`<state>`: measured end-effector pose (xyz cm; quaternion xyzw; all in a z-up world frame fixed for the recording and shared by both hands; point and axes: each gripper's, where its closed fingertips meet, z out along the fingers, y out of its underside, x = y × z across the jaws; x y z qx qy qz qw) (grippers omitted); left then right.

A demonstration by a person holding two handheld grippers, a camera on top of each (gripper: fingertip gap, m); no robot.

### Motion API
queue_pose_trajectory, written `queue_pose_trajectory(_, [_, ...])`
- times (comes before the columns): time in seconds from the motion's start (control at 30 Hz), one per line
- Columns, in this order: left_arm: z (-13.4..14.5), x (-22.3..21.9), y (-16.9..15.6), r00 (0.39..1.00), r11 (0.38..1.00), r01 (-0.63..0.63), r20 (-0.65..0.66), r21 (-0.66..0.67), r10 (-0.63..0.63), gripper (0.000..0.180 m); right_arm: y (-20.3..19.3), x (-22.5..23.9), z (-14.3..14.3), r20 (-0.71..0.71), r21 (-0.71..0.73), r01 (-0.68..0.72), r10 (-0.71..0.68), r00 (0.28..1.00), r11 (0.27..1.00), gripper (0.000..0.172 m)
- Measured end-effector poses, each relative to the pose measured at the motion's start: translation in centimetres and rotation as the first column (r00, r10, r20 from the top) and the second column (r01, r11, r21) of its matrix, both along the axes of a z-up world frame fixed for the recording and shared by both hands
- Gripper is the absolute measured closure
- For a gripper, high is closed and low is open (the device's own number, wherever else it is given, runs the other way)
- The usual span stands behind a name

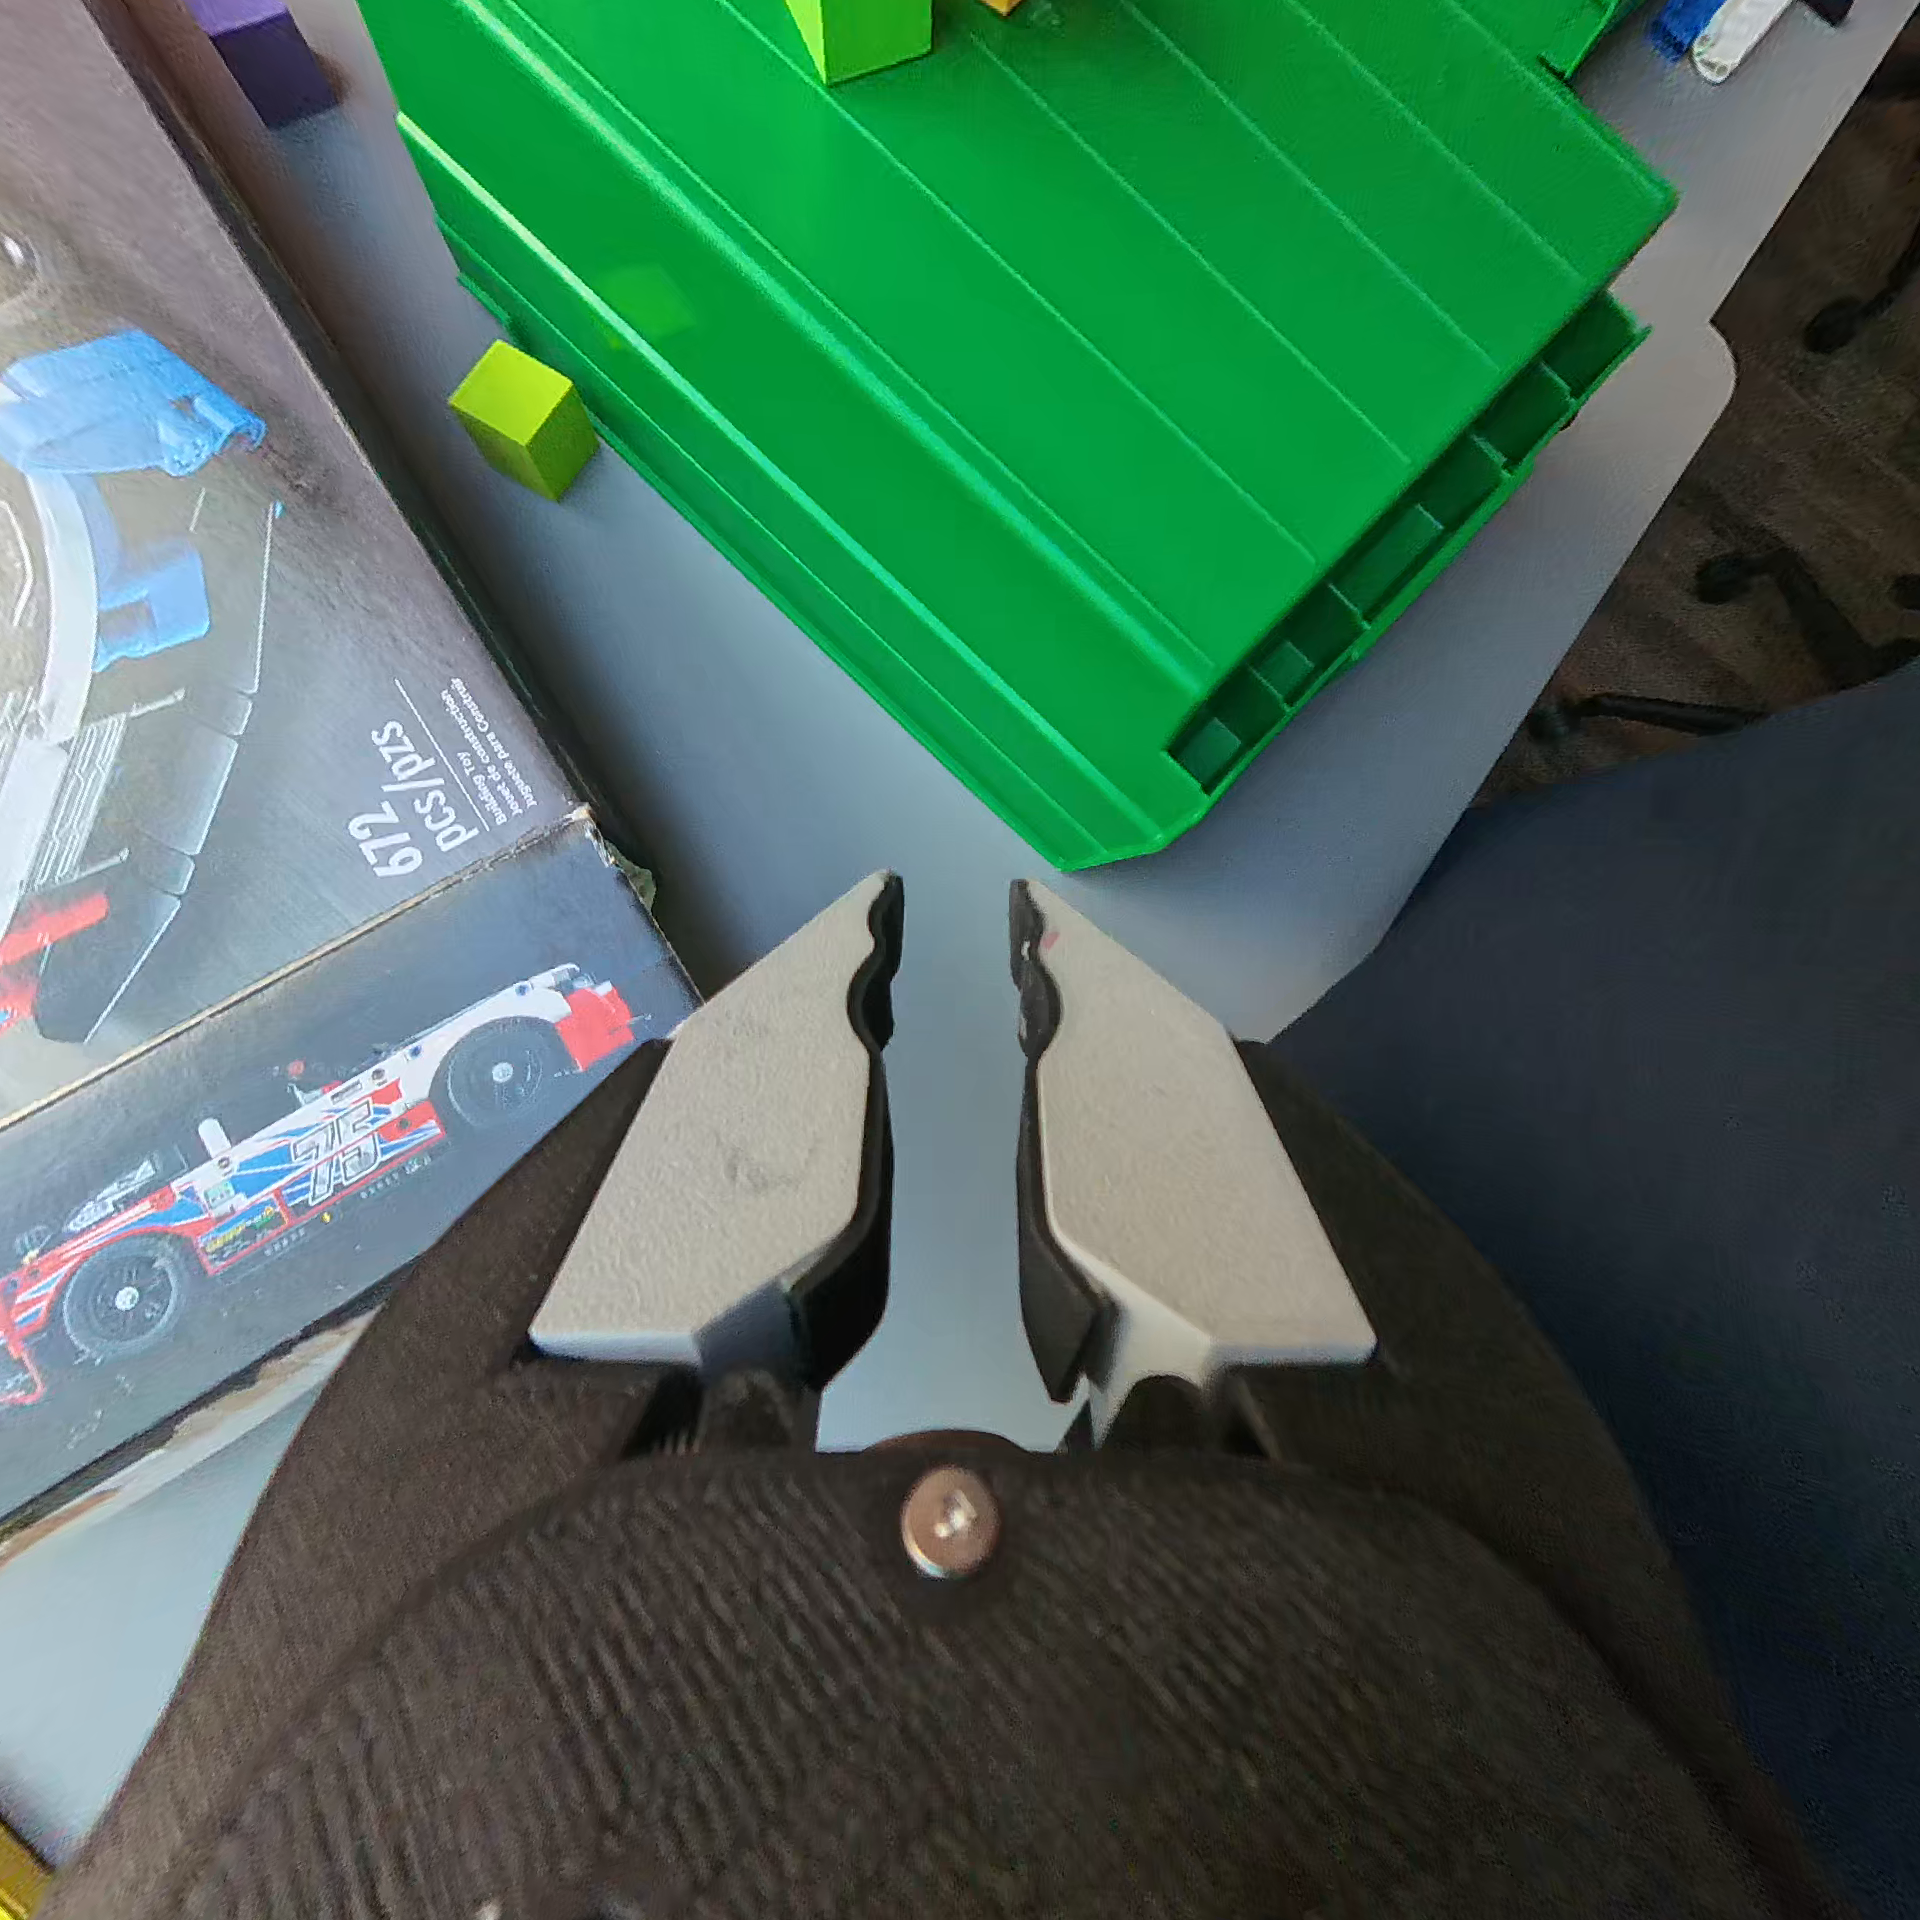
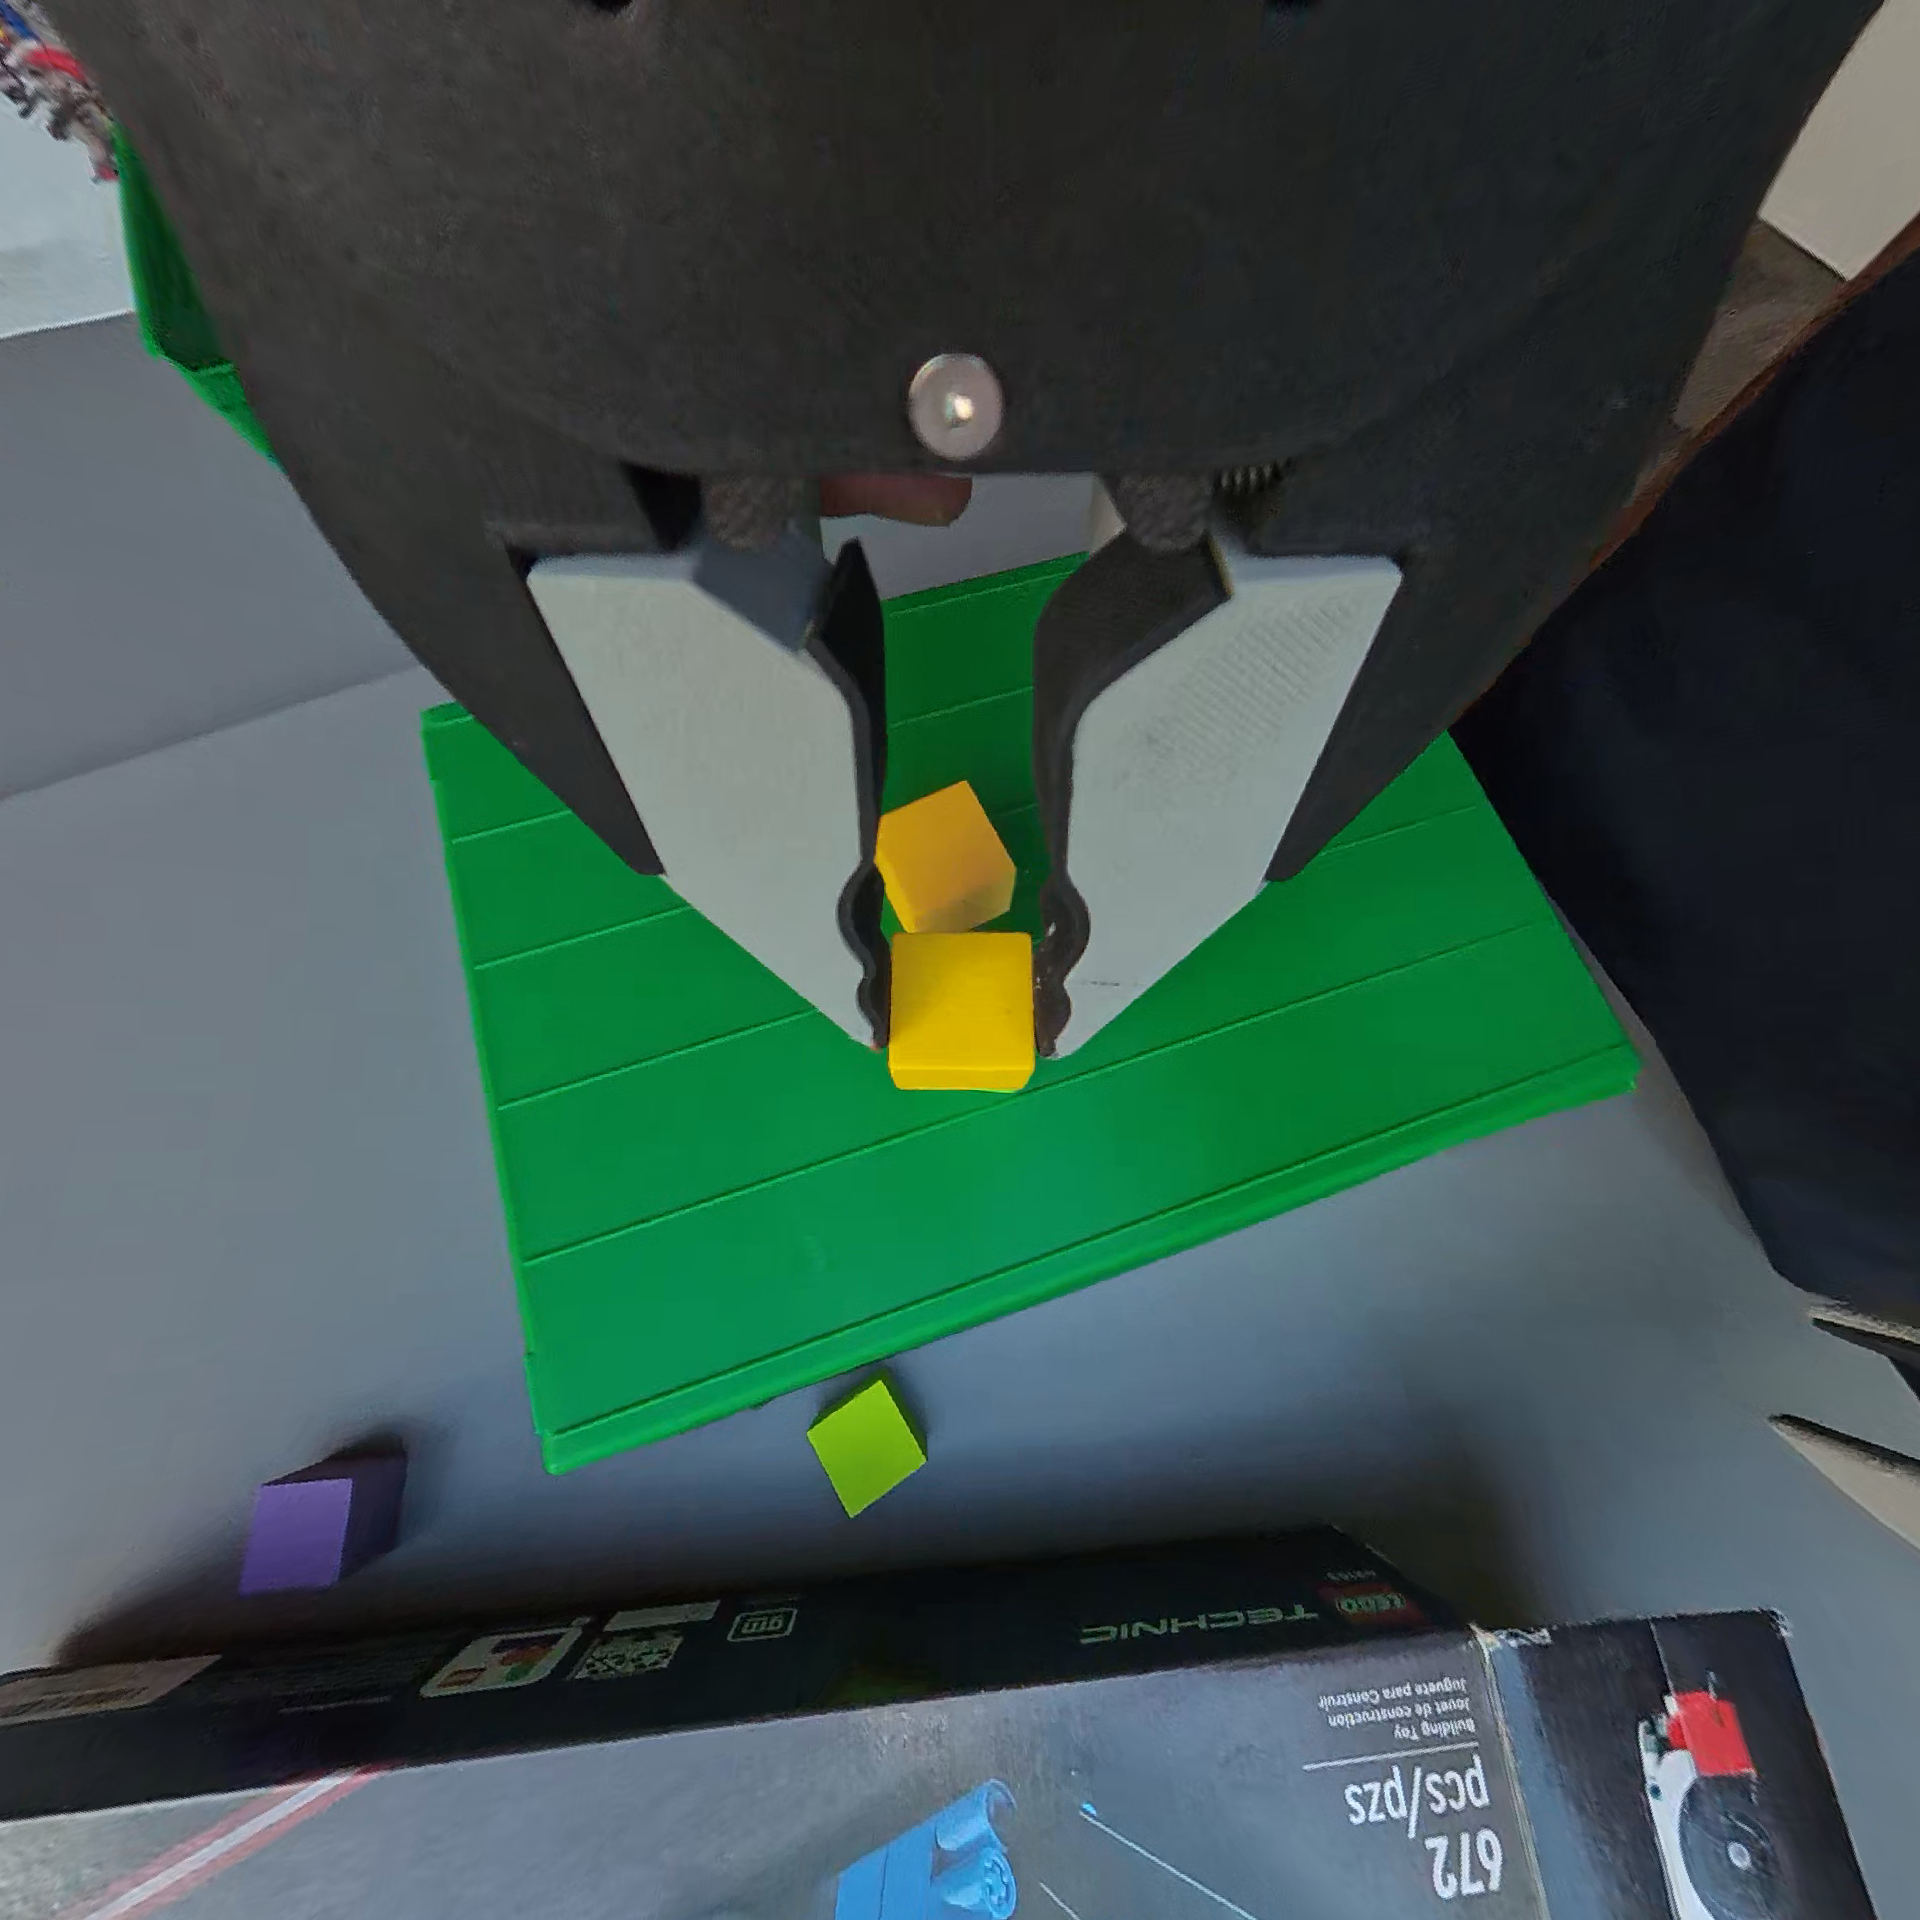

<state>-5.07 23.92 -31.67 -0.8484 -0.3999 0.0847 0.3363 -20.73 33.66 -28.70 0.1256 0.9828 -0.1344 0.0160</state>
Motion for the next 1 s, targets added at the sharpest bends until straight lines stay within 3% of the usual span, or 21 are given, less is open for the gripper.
queue_pose_trajectory(0.17, [-0.5,0.6,-0.4,1.000,1.000,-0.011,0.019,0.005,0.011,0.163,0.6,0.7,-1.5,0.018,0.036,0.031,-0.031,0.999,0.999,0.138])
queue_pose_trajectory(0.33, [-0.6,0.7,-0.4,1.000,1.000,-0.003,0.021,0.002,0.003,0.163,0.6,0.7,-2.0,-0.008,0.009,0.008,-0.008,1.000,1.000,0.144])
queue_pose_trajectory(0.57, [-0.7,0.9,-0.6,1.000,1.000,0.008,0.021,-0.017,-0.008,0.165,0.8,0.8,-2.1,-0.067,-0.019,-0.289,0.287,0.955,0.957,0.145])
queue_pose_trajectory(0.67, [-0.8,1.1,-0.8,1.000,1.000,0.004,0.026,-0.021,-0.004,0.165,1.2,0.8,-2.2,-0.063,0.025,-0.347,0.348,0.935,0.938,0.144])
queue_pose_trajectory(0.77, [-0.9,1.2,-0.9,1.000,1.000,-0.004,0.030,-0.021,0.005,0.166,1.2,1.1,-1.9,-0.054,0.003,-0.353,0.353,0.934,0.936,0.130])
queue_pose_trajectory(1.0, [-1.2,1.6,-1.1,0.999,0.999,-0.022,0.041,-0.024,0.023,0.166,3.4,1.0,0.3,-0.024,-0.110,-0.265,0.264,0.964,0.958,0.122])
